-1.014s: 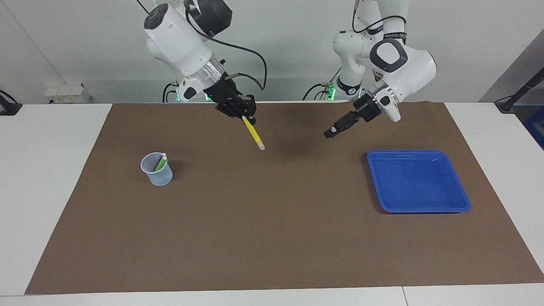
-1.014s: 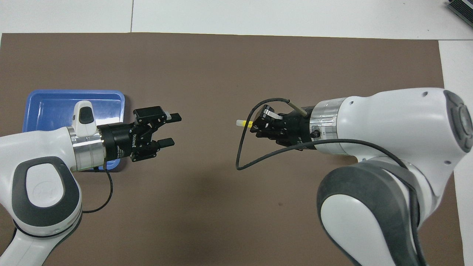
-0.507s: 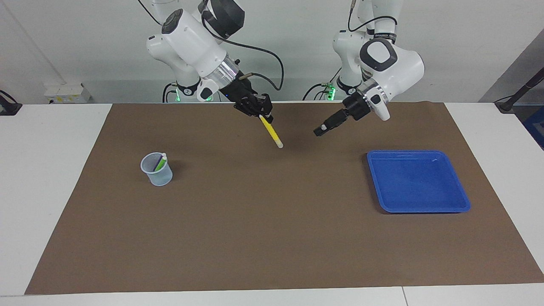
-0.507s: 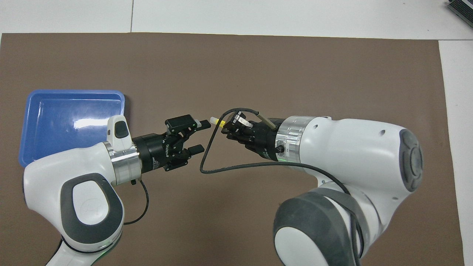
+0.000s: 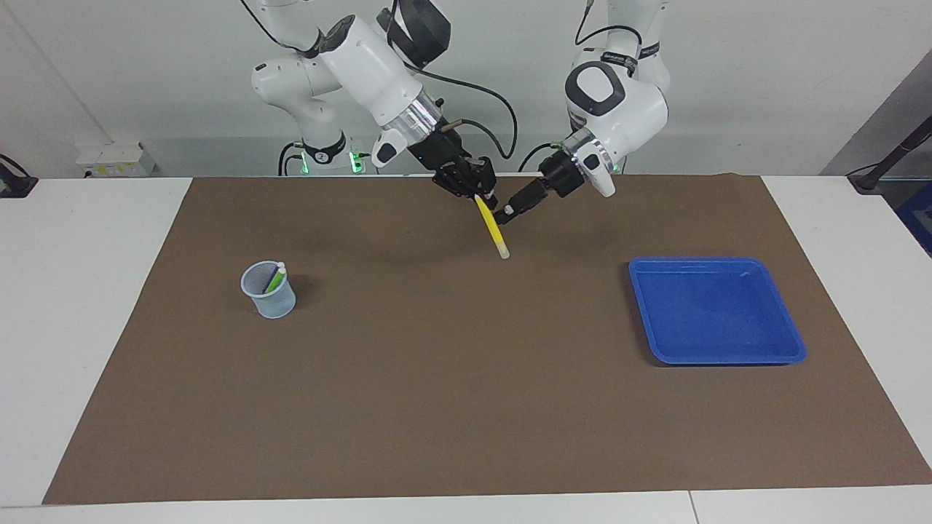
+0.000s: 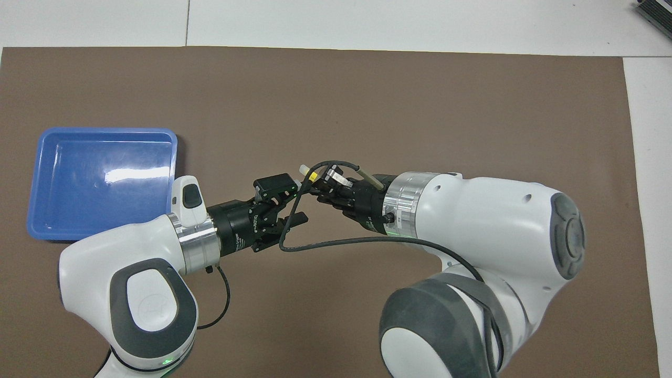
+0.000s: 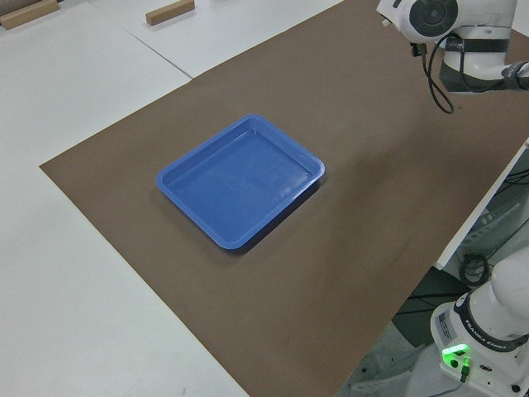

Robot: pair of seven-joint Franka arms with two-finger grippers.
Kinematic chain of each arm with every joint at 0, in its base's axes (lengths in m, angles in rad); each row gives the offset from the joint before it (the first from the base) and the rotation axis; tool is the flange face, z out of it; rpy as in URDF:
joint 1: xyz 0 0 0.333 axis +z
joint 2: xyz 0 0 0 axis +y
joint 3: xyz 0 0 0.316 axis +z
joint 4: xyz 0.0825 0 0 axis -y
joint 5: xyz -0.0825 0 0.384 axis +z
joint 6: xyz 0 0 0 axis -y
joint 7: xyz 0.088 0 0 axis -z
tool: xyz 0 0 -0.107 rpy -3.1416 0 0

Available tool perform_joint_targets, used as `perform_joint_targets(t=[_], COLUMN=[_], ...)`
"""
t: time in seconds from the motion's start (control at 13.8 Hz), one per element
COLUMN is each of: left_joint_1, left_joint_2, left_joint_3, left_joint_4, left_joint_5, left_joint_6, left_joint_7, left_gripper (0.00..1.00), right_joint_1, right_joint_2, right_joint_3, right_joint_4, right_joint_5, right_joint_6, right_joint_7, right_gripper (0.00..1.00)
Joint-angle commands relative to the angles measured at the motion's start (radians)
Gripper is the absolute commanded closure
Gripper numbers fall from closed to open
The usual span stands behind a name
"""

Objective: Right arm passes pens to left for tray arrangement
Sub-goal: 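Close the left gripper on the yellow pen held by the right gripper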

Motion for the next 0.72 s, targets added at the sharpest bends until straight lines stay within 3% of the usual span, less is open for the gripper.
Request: perform_joint_targets(t=[0.0,0.36,0.65], left_joint_1=[-0.014,-0.006,-0.005], left_joint_2=[-0.030,-0.024,-0.004], left_joint_3=[0.012,0.012,0.013], left_joint_4=[-0.024,-0.002,0.024], left_joint_5=[-0.034,-0.106,-0.151], left_joint_6=[0.016,0.016,0.022], left_joint_7=[0.007,0.009,0.012], left_gripper=[0.18,0.18,0.27], right_joint_1=[0.002,0.002,0.002], right_joint_2=[-0.018,-0.018,-0.021], right_joint_3=[0.000,0.000,0.000], right_joint_4=[-0.024,-0.024,-0.027], right_joint_5=[0.023,0.023,0.023], right_joint_6=[-0.001,-0.003,-0.003], right_joint_7=[-0.011,-0.011,-0.011], right_gripper=[1.00,1.00,1.00])
